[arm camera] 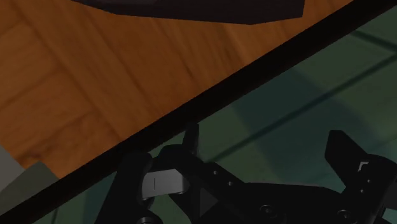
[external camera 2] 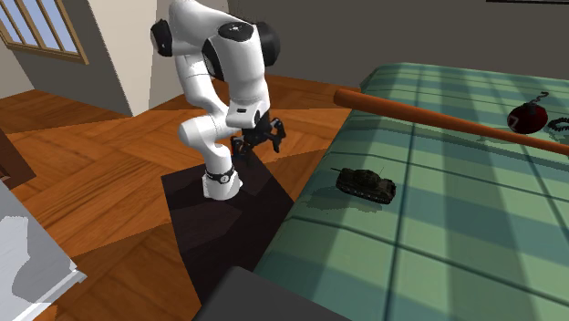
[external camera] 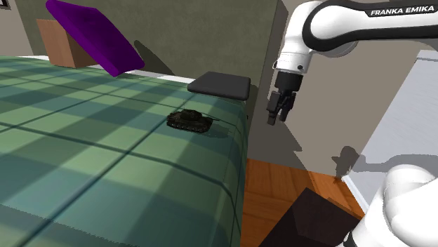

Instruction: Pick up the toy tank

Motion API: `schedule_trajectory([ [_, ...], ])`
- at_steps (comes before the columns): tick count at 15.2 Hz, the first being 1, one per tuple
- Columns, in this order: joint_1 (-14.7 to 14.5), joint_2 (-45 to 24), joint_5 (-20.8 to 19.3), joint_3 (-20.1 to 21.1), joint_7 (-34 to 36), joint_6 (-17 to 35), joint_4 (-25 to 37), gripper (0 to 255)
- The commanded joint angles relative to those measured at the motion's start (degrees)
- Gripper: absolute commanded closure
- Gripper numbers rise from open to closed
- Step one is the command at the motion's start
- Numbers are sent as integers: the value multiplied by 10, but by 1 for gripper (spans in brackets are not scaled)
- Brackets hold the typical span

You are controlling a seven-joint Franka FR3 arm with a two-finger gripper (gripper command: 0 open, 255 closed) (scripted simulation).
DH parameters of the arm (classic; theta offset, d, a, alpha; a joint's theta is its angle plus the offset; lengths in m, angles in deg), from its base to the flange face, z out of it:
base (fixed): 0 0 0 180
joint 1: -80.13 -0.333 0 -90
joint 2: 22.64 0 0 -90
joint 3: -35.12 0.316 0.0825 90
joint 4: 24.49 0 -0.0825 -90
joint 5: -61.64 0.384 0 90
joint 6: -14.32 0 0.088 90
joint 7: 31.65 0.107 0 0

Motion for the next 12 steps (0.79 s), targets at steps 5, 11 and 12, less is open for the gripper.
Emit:
schedule_trajectory([
  [5,-31,-111,15,20,-27,32,96,0],
  [11,-56,-221,21,40,-51,42,214,0],
  [12,-60,-239,21,44,-54,42,236,0],
])
